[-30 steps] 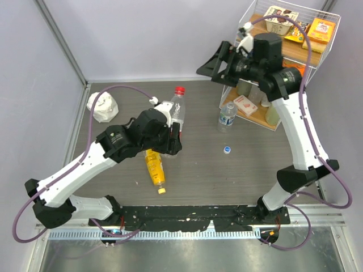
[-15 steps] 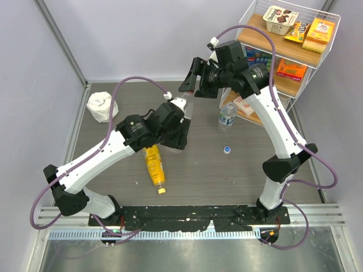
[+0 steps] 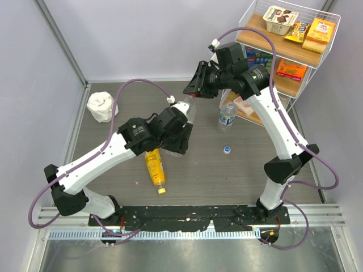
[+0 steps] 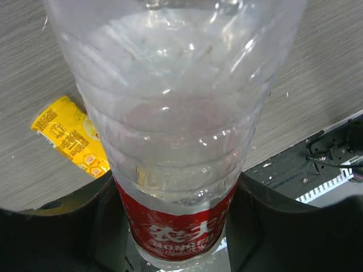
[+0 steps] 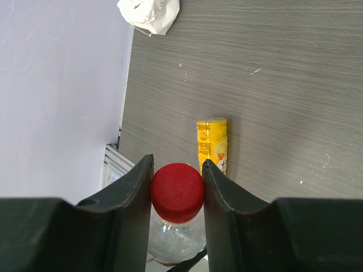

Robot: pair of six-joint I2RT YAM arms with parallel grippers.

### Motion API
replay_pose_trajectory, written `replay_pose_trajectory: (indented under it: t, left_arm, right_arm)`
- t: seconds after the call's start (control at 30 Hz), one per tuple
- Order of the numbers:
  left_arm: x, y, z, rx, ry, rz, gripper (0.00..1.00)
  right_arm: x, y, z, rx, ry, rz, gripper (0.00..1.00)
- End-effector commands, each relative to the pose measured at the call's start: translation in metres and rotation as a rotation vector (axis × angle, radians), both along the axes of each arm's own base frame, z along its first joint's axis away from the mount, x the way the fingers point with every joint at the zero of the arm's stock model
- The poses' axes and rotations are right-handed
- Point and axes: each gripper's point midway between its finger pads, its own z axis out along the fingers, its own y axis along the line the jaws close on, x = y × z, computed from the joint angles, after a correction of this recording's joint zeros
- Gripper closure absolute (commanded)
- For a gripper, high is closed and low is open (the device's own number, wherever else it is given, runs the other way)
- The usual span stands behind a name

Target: Unscrew the bottle caps

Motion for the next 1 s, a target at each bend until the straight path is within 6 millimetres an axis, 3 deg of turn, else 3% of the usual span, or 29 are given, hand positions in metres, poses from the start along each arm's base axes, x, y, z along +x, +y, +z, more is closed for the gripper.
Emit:
replay_pose_trajectory:
  t: [0.0, 0.1, 0.23, 0.5, 0.53, 0.67, 0.97]
  left_arm:
    - [-0.005, 0.007, 0.006, -0.005, -0.018, 0.009, 0.84]
    - [-0.007, 0.008, 0.007, -0.008, -0.018, 0.007, 0.84]
    - [-0.011, 0.010, 0.008, -0.018, -0.014, -0.002, 0.84]
    - [-0.031, -0.006, 0.014, -0.178, 0.032, -0.077, 0.84]
    - [-0.033, -0.009, 0.014, -0.202, 0.043, -0.082, 0.84]
    - [-0.047, -0.020, 0.019, -0.313, 0.075, -0.131, 0.85]
    - [-0.074, -0.035, 0.039, -0.486, 0.121, -0.249, 0.88]
  right_arm:
    - [-0.008, -0.004, 0.033, 0.058, -0.090, 0.000, 0.70]
    - [-0.012, -0.003, 0.038, 0.076, -0.111, 0.023, 0.87]
    - [-0.016, 0.000, 0.046, 0.106, -0.164, 0.065, 0.98]
    - [-0.038, -0.005, 0.076, 0.251, -0.306, 0.222, 0.98]
    - [-0.049, -0.012, 0.090, 0.299, -0.335, 0.257, 0.98]
    - [-0.067, -0.029, 0.115, 0.420, -0.417, 0.334, 0.98]
    - [-0.102, -0.036, 0.127, 0.575, -0.411, 0.506, 0.98]
